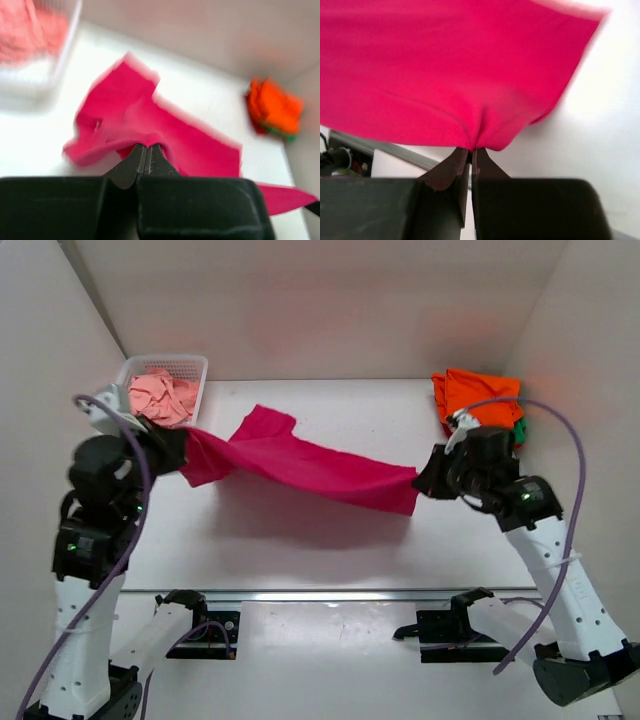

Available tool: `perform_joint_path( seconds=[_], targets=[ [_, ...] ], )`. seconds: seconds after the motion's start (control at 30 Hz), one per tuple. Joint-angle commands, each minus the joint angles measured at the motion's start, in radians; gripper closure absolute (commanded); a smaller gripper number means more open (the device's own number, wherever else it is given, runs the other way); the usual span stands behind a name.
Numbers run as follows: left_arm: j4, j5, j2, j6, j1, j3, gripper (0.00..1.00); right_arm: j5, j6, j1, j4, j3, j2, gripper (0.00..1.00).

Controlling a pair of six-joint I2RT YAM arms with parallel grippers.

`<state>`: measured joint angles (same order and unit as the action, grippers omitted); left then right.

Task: Fold and stack the t-shirts
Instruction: Flatten out the tshirt

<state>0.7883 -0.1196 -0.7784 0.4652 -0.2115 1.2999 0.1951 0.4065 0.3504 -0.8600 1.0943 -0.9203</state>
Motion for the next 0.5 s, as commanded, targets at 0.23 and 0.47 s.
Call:
perform_joint_path(
  seconds=[0.23, 0.47],
  targets=[
    [0.019, -0.183, -0.166, -0.152, -0.078, 0.685, 1.0, -0.105, -0.338, 0.022, -0.318, 0.62, -0.126, 1.0],
    [-0.021, -0.121, -0.237, -0.168, -0.097, 0.672, 0.99, 0.03, -0.428, -0.085, -0.193, 0.678, -0.204, 1.0]
  ],
)
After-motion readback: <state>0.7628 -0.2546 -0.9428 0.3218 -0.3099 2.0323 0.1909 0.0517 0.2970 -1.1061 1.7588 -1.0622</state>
